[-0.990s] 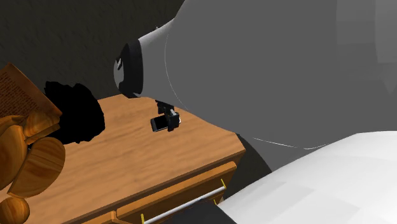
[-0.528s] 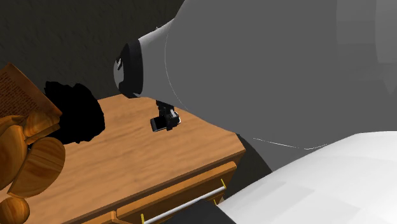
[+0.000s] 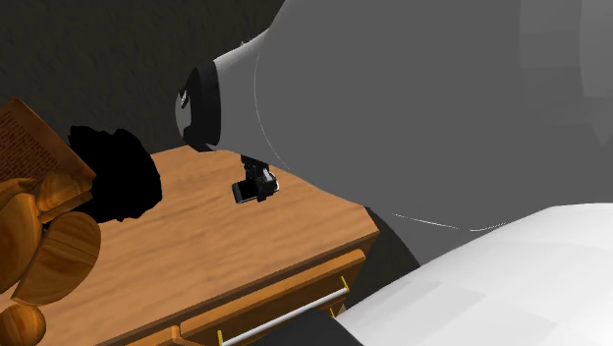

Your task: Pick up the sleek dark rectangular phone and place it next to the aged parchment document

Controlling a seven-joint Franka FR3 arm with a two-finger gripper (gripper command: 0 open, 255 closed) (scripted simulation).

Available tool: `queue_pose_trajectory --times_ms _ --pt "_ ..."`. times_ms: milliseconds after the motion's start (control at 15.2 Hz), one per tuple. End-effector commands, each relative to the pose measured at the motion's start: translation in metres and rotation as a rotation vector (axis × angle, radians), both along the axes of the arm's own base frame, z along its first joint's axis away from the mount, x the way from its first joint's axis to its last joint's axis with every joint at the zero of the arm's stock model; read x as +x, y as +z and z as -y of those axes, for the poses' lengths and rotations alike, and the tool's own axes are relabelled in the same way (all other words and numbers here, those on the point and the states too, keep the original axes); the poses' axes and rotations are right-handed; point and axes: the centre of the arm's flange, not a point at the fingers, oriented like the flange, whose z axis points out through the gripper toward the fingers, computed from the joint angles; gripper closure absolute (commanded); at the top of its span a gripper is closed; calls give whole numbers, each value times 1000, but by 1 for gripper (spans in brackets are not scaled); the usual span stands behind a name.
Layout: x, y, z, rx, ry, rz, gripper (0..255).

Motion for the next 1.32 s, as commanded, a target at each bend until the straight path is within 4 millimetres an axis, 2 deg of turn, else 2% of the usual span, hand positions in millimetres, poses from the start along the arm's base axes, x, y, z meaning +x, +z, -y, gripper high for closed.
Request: queue_pose_trajectory --times_ms 0,1254 --pt "0 4 0 0 1 -2 255" --pt "0 105 0 0 1 -2 255"
